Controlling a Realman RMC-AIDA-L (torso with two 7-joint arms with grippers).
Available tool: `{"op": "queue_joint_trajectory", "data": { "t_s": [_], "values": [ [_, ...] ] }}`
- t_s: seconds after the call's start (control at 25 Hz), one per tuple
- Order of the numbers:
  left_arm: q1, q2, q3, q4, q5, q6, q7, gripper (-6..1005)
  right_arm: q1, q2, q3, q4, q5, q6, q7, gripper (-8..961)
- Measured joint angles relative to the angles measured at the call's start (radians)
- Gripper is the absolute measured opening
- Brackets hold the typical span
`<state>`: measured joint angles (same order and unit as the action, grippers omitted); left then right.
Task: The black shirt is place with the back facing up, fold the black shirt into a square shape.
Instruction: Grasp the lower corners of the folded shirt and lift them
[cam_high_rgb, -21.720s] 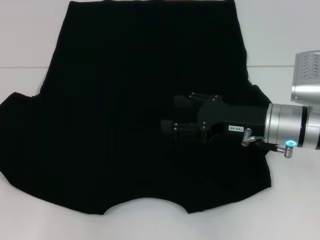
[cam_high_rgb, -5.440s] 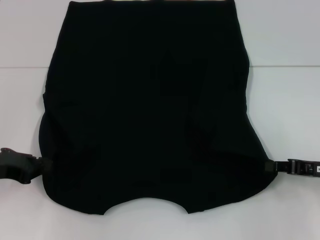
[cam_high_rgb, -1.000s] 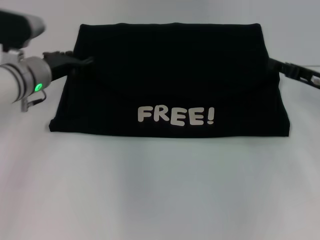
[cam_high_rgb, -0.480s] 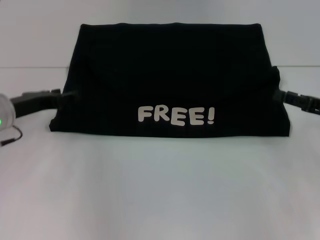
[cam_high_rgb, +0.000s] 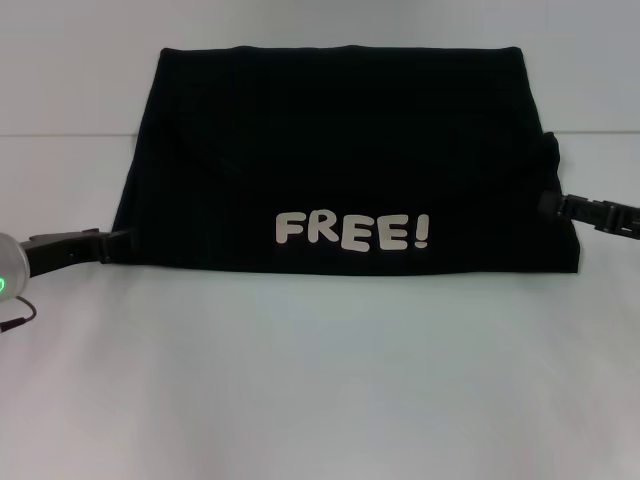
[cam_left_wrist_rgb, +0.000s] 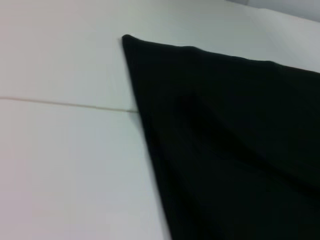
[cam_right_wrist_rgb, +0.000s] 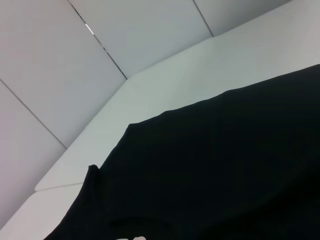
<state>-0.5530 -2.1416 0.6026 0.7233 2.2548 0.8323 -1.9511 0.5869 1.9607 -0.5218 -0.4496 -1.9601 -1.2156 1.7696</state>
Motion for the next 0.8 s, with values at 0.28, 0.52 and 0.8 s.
{"op": "queue_joint_trajectory", "data": {
  "t_s": [0.28,0.52,0.8],
  "values": [
    [0.000,0.001,-0.007,-0.004,0.000,-0.021,-0.003,594,0.004,0.005,-0.007,0.003,0.001,0.018,0.001,657],
    [0.002,0.002,-0.001,-0.008,0.002,0.002,-0.007,591,0.000,0.006,-0.008,0.007,0.001,0.025,0.001,654],
    [0.001,0.002,0.000,-0.016,0.023,0.004,-0.007,579,-0.004,0.006,-0.007,0.006,0.001,0.026,0.001,653]
  ]
}}
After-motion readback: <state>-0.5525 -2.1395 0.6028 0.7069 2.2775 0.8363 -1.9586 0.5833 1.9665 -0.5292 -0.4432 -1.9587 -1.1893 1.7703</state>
